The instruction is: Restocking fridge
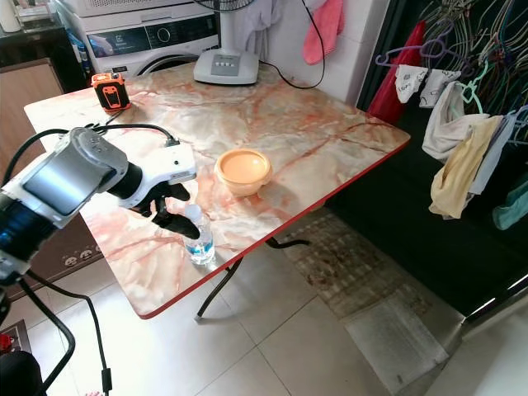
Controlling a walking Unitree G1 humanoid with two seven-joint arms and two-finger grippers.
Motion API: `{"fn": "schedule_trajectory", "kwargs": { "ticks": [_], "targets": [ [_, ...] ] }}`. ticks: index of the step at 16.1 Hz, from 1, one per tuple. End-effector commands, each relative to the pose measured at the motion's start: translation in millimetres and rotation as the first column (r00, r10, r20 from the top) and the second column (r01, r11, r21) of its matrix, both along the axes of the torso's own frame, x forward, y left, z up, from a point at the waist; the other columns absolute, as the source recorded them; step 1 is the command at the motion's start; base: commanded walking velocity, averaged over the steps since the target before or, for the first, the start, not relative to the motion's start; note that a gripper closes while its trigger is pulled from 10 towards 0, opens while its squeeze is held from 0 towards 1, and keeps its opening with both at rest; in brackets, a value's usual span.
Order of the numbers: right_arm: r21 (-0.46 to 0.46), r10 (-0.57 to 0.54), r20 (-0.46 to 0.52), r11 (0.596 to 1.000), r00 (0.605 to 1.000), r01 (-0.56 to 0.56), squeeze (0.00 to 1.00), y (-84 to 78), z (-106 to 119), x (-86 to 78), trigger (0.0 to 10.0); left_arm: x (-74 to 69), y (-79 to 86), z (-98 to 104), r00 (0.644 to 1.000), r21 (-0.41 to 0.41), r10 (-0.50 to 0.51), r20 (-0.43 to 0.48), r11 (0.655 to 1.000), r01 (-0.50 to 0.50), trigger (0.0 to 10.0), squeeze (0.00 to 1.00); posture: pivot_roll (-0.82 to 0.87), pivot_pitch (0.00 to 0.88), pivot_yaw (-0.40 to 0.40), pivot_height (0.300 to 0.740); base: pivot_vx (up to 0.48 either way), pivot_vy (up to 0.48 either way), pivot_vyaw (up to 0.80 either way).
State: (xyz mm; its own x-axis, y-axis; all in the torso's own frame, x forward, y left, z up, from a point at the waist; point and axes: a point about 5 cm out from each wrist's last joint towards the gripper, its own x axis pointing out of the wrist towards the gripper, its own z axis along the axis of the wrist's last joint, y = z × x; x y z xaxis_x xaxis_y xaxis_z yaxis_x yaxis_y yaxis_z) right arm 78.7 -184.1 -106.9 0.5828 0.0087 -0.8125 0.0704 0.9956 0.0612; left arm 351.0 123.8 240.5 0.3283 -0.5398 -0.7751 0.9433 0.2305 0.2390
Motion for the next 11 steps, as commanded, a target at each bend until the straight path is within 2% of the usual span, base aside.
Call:
{"fn": "schedule_trajectory", "kwargs": {
  "ticks": [1, 11],
  "targets": [
    [0.007, -0.001, -0.043, 1.0, 0.999, 0.001, 0.0, 0.8, -3.1, -10.3, 10.0, 3.6, -1.5, 11.4, 0.999, 0.002, -0.006, 0.041, 1.0, 0.006, 10.0, 0.0, 0.1, 0.004, -0.041, 0.74, 0.0, 0.0, 0.0],
    [0.003, -0.009, -0.039, 1.0, 0.999, 0.009, 0.0, 0.9, -3.1, -11.3, 10.0, 6.0, -8.8, 11.1, 0.998, -0.024, -0.049, 0.047, 0.998, 0.05, 10.0, 0.0, 0.09, 0.008, -0.038, 0.74, 0.0, 0.0, 0.0]
  ]
}}
